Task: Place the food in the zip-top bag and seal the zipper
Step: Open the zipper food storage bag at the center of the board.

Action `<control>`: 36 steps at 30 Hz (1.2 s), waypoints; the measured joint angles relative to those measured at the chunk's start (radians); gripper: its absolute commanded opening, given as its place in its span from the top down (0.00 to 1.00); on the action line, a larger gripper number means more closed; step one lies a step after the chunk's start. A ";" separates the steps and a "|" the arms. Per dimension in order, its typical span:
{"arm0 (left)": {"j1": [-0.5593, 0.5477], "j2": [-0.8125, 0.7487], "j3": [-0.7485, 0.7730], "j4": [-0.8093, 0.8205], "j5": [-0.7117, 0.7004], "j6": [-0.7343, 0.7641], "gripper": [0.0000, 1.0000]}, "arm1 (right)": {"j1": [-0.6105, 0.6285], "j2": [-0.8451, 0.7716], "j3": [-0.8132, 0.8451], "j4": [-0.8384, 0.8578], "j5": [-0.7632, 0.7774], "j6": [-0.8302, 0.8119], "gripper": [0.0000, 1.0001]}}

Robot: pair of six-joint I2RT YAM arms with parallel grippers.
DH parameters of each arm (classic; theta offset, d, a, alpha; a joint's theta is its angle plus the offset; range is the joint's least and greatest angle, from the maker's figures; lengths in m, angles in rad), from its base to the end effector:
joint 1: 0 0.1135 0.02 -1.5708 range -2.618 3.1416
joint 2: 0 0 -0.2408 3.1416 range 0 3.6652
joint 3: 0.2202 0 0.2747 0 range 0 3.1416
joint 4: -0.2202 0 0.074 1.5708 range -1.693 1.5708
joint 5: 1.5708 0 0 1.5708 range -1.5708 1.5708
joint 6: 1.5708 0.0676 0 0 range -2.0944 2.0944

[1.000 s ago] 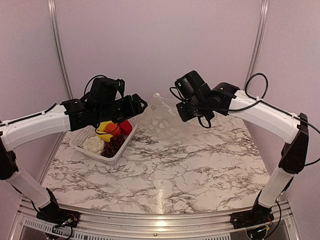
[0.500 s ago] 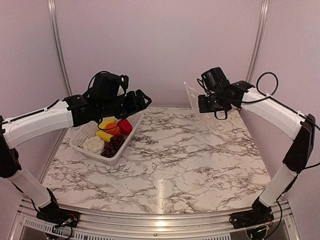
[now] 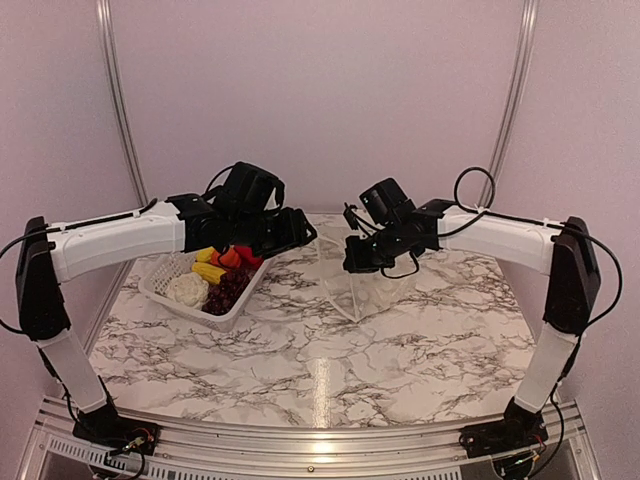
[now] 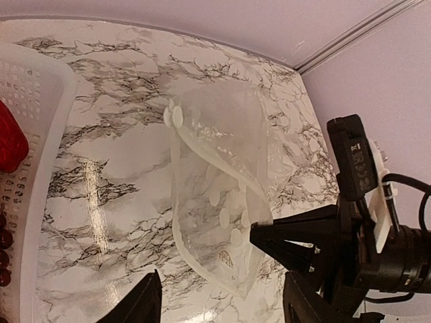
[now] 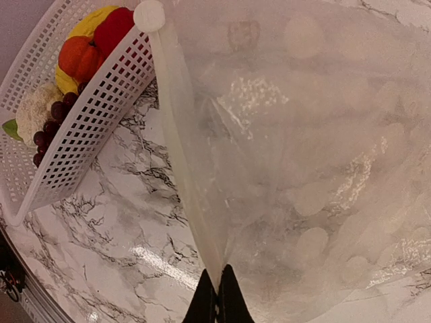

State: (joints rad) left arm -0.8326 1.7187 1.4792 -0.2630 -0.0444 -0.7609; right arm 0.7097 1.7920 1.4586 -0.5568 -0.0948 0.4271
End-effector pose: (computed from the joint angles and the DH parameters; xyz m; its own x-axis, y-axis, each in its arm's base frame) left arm 0.3079 -0.3339 0.2782 -0.7262 -0.2254 -0.6494 0.2927 0.7534 -0.5888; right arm 0.3256 0.2881 0.2076 -0.8240 -0.1642 -0.5423 -0.3873 0.8618 0.3276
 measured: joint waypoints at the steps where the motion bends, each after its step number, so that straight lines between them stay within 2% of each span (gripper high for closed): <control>1: 0.000 0.015 0.005 -0.005 0.007 -0.002 0.38 | 0.000 0.000 0.006 0.008 -0.009 0.006 1.00; 11: 0.000 0.114 0.041 -0.027 0.046 -0.020 0.34 | 0.000 -0.011 0.016 0.036 -0.052 0.047 1.00; 16: 0.000 0.174 0.084 -0.028 0.042 0.000 0.36 | 0.000 -0.029 0.033 0.031 -0.087 0.070 1.00; 21: 0.000 0.232 0.147 -0.033 0.028 0.032 0.53 | 0.004 -0.066 0.049 0.012 -0.108 0.077 1.00; 28: 0.028 0.237 0.156 -0.027 0.011 0.058 0.93 | 0.005 -0.086 0.084 -0.061 -0.099 0.050 1.00; 31: 0.047 0.237 0.156 -0.016 0.016 0.053 0.98 | 0.005 -0.098 0.085 -0.105 -0.074 0.036 0.99; 36: 0.053 0.237 0.156 0.024 0.047 0.034 1.00 | 0.004 -0.109 0.090 -0.143 -0.022 0.030 0.83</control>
State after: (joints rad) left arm -0.7795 1.9556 1.6352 -0.2394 0.0021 -0.7269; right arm 0.7139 1.6825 1.5486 -0.6994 -0.1165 0.4568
